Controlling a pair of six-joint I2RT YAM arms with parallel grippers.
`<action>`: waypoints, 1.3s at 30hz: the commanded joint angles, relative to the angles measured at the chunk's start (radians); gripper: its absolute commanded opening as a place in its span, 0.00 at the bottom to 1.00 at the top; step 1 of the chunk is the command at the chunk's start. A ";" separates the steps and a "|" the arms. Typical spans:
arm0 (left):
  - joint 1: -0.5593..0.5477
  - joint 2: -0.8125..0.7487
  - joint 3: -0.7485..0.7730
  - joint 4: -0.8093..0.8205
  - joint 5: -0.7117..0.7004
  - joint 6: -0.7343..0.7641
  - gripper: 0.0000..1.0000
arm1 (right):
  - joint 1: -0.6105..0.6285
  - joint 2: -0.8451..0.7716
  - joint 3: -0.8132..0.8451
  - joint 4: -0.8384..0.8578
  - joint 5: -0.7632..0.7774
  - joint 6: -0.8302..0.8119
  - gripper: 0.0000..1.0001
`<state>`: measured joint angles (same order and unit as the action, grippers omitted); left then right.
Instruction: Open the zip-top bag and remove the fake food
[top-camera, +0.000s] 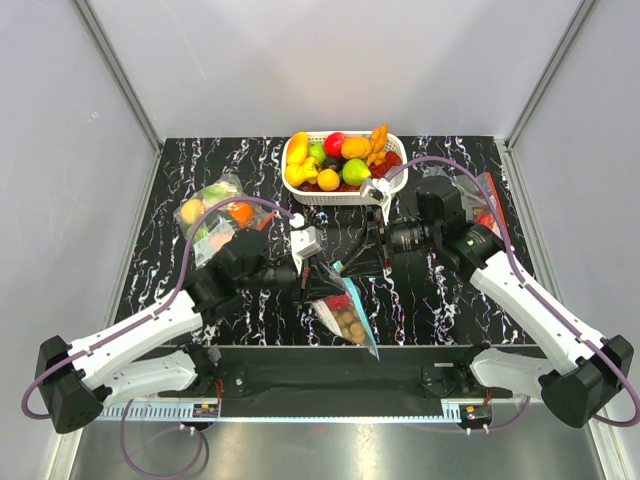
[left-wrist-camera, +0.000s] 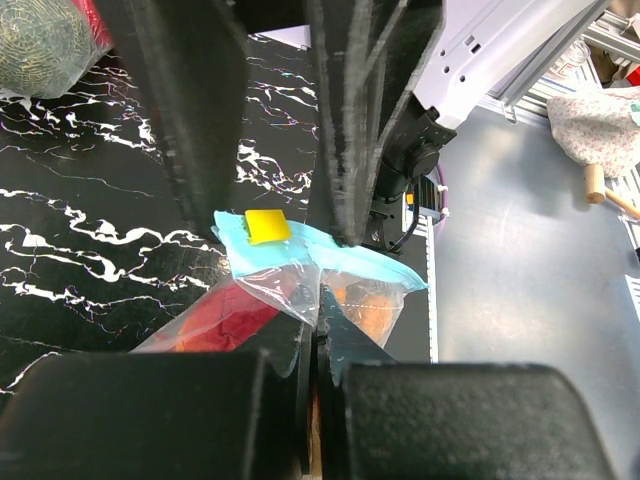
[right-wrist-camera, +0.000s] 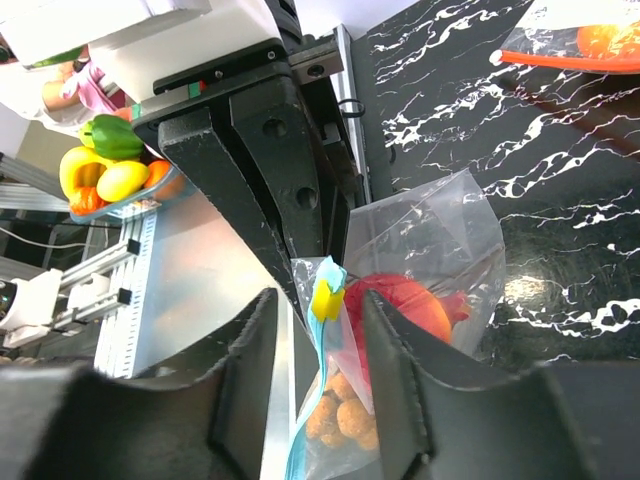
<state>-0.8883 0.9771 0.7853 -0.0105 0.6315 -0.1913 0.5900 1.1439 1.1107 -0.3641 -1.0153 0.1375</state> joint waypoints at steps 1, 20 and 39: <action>-0.004 -0.009 0.025 0.037 0.004 0.009 0.00 | 0.016 -0.022 0.001 0.014 -0.032 -0.004 0.45; -0.004 0.012 0.038 0.021 -0.018 0.007 0.62 | 0.018 -0.042 -0.009 0.005 -0.054 -0.042 0.00; -0.005 0.092 0.111 -0.012 0.045 0.050 0.43 | 0.017 -0.015 0.006 -0.047 -0.048 -0.085 0.00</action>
<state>-0.8894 1.0592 0.8623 -0.0269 0.6334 -0.1574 0.5972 1.1397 1.0904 -0.4137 -1.0420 0.0715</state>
